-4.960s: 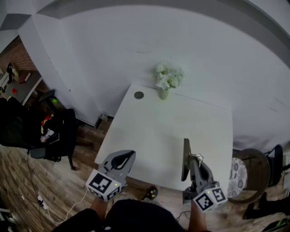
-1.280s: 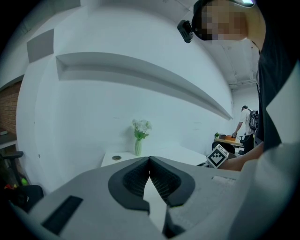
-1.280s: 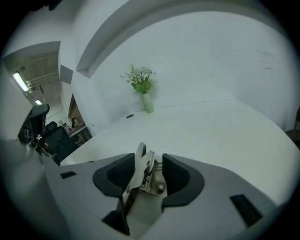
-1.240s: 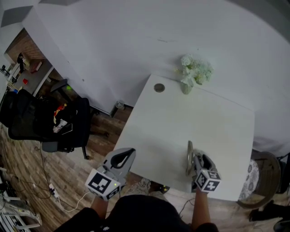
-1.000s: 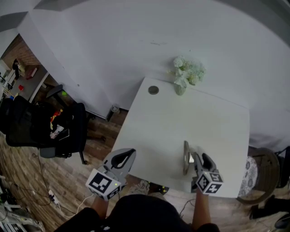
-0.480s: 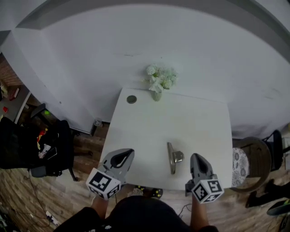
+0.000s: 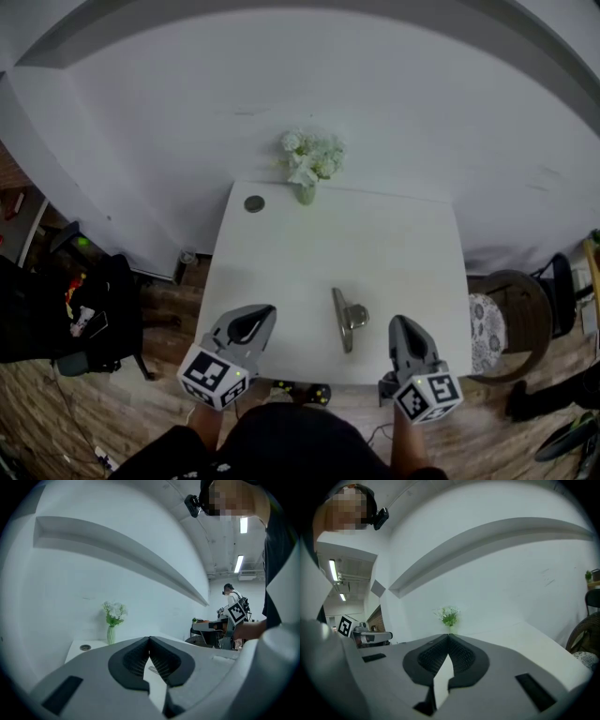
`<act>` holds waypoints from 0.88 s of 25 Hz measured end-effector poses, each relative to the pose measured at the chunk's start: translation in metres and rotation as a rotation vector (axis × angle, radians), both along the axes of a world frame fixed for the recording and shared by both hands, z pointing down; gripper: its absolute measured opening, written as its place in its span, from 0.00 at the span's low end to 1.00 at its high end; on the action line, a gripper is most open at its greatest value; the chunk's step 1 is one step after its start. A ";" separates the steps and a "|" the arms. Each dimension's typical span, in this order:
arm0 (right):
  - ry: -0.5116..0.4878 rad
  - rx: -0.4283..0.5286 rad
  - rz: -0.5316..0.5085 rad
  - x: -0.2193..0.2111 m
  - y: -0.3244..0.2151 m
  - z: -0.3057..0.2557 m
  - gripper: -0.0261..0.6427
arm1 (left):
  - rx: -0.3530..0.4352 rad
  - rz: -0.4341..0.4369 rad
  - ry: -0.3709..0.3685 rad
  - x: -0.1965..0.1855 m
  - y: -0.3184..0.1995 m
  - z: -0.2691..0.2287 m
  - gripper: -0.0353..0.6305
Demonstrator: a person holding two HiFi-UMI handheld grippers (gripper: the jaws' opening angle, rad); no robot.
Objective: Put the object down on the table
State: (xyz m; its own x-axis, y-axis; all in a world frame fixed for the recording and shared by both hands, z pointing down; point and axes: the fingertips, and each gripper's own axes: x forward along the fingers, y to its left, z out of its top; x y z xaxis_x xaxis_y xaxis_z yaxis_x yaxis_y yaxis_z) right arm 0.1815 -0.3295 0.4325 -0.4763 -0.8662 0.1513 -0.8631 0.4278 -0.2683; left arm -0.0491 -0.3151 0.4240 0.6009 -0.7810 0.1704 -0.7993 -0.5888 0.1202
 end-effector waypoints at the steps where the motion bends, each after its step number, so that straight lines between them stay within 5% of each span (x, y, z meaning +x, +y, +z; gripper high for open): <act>1: 0.001 -0.001 0.004 0.001 0.001 0.000 0.04 | 0.000 0.000 0.001 0.000 0.001 0.000 0.05; 22: 0.003 0.001 0.006 -0.002 0.002 0.001 0.03 | -0.009 -0.013 -0.011 -0.008 0.007 0.002 0.05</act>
